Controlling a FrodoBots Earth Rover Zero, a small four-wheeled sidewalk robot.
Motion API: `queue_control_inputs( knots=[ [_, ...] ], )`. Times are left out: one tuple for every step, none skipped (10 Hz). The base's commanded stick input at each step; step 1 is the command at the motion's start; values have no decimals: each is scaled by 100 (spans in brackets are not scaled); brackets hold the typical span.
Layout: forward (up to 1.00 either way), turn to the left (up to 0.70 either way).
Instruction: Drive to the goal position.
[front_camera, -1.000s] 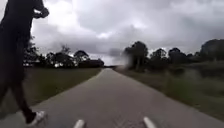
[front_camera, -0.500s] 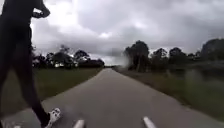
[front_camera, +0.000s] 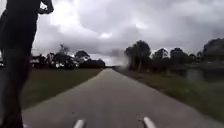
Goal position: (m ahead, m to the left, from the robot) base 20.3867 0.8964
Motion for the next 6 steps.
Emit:
queue_control_inputs(
  knots=[
    [70, 0],
    [70, 0],
    [70, 0],
    [70, 0],
    [70, 0],
    [70, 0]
  ],
)
